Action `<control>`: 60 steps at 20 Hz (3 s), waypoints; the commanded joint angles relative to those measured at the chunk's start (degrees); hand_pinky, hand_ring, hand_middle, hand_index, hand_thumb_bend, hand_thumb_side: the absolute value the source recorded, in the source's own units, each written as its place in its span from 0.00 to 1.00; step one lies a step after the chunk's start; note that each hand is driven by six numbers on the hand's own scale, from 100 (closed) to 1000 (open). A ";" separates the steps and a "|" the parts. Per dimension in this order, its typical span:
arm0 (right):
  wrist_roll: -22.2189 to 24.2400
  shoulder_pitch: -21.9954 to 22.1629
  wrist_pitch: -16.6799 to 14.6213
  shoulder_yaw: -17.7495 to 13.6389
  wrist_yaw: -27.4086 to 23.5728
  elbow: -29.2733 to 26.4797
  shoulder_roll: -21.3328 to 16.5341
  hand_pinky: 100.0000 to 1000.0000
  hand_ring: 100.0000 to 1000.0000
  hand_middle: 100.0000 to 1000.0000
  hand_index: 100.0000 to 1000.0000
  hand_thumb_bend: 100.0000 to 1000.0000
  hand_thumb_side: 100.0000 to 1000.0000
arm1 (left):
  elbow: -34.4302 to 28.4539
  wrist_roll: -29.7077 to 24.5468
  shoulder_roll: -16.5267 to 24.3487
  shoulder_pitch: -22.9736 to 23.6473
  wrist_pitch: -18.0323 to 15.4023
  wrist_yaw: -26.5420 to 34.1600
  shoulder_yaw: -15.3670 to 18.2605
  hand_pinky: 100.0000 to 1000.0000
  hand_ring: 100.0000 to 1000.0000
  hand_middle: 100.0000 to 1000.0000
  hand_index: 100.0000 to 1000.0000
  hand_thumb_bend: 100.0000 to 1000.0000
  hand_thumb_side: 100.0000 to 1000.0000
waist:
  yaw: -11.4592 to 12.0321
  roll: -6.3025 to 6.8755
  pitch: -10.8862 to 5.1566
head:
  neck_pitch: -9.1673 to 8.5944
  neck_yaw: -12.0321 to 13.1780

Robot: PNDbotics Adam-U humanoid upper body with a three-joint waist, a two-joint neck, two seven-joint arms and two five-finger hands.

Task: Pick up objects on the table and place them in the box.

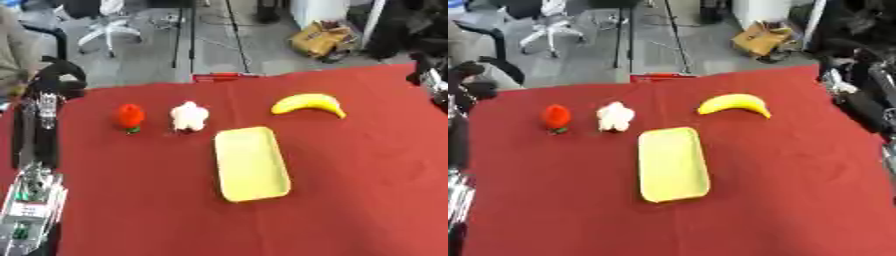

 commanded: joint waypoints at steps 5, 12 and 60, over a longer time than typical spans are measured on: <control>-0.27 -0.69 0.10 -0.45 0.05 -0.60 -0.74 0.62 0.54 0.72 0.89 0.11 0.59 | -0.98 0.08 0.70 -0.93 -0.03 -0.06 0.23 0.65 0.63 0.71 0.81 0.46 0.92 | 0.05 -0.27 -0.34 | -0.58 0.14; -0.28 -0.66 0.15 -0.47 0.11 -0.64 -0.72 0.63 0.56 0.66 0.89 0.11 0.59 | -0.98 0.07 0.69 -0.94 -0.05 -0.04 0.23 0.65 0.63 0.71 0.81 0.46 0.92 | 0.08 -0.26 -0.30 | -0.53 0.14; 12.15 -34.82 -10.42 1.58 48.55 46.09 -9.57 0.82 0.85 0.87 0.93 0.30 0.51 | -5.96 -2.79 1.35 -5.69 0.21 0.91 -2.63 0.65 0.63 0.71 0.81 0.46 0.92 | 11.46 0.30 6.04 | -8.98 -14.16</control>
